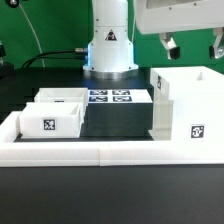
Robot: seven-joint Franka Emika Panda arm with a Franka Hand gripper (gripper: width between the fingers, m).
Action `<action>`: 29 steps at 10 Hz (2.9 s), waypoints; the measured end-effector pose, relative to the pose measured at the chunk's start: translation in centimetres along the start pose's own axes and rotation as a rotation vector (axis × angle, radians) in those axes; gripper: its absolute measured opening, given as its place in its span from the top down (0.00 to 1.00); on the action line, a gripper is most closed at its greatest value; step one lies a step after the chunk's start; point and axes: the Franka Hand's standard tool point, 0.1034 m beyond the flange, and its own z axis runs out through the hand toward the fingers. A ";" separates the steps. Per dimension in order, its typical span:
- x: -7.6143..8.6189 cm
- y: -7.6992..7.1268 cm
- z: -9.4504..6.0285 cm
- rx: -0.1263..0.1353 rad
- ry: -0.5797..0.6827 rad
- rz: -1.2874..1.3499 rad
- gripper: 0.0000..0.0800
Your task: Assemble drawer
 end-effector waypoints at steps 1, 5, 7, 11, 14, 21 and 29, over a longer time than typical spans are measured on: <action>-0.1 0.4 0.0 -0.007 -0.013 -0.165 0.19; -0.2 0.8 0.0 -0.011 -0.020 -0.481 0.19; -0.3 2.2 -0.2 -0.148 -0.075 -0.606 0.19; 2.8 7.2 -1.1 -0.169 -0.087 -0.708 0.19; 3.7 8.3 -1.1 -0.113 -0.102 -0.684 0.19; 6.4 14.5 1.6 -0.138 0.005 -0.678 0.19; 6.6 18.2 4.2 -0.153 -0.035 -0.644 0.19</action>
Offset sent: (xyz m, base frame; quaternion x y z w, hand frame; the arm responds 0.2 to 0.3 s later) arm 0.0000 0.0000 0.0000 0.0000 0.0000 -0.1938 0.9810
